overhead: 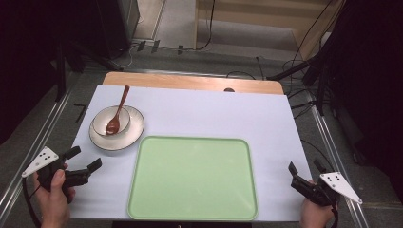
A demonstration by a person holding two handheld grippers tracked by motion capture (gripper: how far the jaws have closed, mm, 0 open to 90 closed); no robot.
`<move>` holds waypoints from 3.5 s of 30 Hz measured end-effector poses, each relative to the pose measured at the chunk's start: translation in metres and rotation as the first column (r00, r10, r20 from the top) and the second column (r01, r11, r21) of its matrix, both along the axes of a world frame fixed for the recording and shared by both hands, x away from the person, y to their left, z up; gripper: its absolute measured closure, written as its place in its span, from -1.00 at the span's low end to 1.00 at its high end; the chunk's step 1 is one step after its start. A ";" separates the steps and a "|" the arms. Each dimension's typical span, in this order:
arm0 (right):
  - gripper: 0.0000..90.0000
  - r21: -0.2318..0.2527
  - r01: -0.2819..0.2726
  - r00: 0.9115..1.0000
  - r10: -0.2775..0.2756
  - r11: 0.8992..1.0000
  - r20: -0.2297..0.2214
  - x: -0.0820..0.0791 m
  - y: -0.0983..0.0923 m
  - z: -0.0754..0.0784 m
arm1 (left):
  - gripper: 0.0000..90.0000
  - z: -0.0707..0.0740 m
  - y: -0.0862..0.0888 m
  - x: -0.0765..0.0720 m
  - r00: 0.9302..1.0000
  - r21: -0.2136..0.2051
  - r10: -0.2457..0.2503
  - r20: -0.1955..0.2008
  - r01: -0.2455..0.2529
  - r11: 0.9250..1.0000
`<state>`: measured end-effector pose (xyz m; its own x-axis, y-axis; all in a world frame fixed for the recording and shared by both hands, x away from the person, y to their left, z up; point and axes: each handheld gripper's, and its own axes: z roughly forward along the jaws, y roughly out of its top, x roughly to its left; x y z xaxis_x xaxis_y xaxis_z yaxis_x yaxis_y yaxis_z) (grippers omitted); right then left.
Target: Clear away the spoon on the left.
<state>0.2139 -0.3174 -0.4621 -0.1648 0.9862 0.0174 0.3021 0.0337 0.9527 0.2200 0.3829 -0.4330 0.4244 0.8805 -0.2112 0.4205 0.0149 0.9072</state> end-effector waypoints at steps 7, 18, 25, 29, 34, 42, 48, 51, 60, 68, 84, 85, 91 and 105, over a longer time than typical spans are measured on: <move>-0.71 0.006 0.003 1.000 -0.003 1.000 0.003 -0.001 -0.001 0.000 | -1.00 0.005 -0.005 0.000 1.000 0.016 -0.011 0.005 0.011 1.000; -0.71 0.011 0.006 1.000 -0.006 1.000 0.002 -0.002 -0.001 0.000 | -1.00 0.014 -0.009 0.004 1.000 0.044 -0.003 0.014 0.003 0.999; -0.71 0.010 0.011 1.000 -0.011 1.000 0.008 -0.003 -0.002 0.001 | -1.00 0.020 -0.013 0.011 1.000 0.051 -0.012 0.004 0.012 0.999; -0.71 0.008 0.011 1.000 -0.011 1.000 0.010 -0.004 -0.001 0.001 | -1.00 0.025 -0.017 0.015 1.000 0.068 -0.019 -0.008 0.019 0.998; -0.71 0.006 0.007 1.000 -0.007 1.000 0.011 -0.003 0.000 0.001 | -1.00 0.034 -0.017 0.020 1.000 0.073 -0.024 -0.013 0.025 0.997; -0.71 0.007 0.007 1.000 -0.007 1.000 0.011 -0.003 0.000 0.001 | -1.00 0.048 -0.022 0.035 0.999 0.080 -0.030 -0.021 0.031 0.996; -0.71 0.003 0.006 1.000 -0.006 1.000 0.010 -0.003 0.001 0.001 | -1.00 0.053 -0.023 0.042 1.000 0.076 -0.022 -0.019 0.024 0.997; -0.71 0.002 0.006 1.000 -0.006 1.000 0.009 -0.003 0.001 0.001 | -1.00 0.055 -0.023 0.046 1.000 0.072 -0.018 -0.025 0.020 0.997; -0.71 0.004 0.007 1.000 -0.007 1.000 0.010 -0.003 0.001 0.001 | -1.00 0.064 -0.023 0.059 0.999 0.080 -0.018 -0.044 0.021 0.997; -0.71 0.004 0.005 1.000 -0.005 1.000 0.010 -0.003 0.001 0.001 | -1.00 0.066 -0.024 0.067 0.999 0.104 -0.011 -0.047 0.016 0.994; -0.71 0.005 0.002 1.000 -0.002 1.000 0.013 -0.003 0.001 0.002 | -1.00 0.074 -0.025 0.091 0.998 0.106 -0.020 -0.066 0.027 0.994; -0.71 0.005 0.002 1.000 -0.002 1.000 0.013 -0.003 0.001 0.002 | -1.00 0.075 -0.025 0.093 0.997 0.109 -0.017 -0.069 0.025 0.994; -0.71 0.008 0.003 1.000 -0.003 1.000 0.013 -0.003 0.001 0.002 | -1.00 0.077 -0.028 0.102 0.996 0.128 -0.024 -0.081 0.035 0.991; -0.71 0.010 0.002 1.000 -0.002 1.000 0.015 -0.003 0.000 0.002 | -1.00 0.075 -0.033 0.124 0.993 0.134 -0.034 -0.109 0.049 0.990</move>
<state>0.2111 -0.3170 -0.4606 -0.1631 0.9863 0.0248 0.2875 0.0235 0.9575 0.3440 0.3494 -0.3578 0.4428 0.8862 -0.1363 0.5124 -0.1254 0.8495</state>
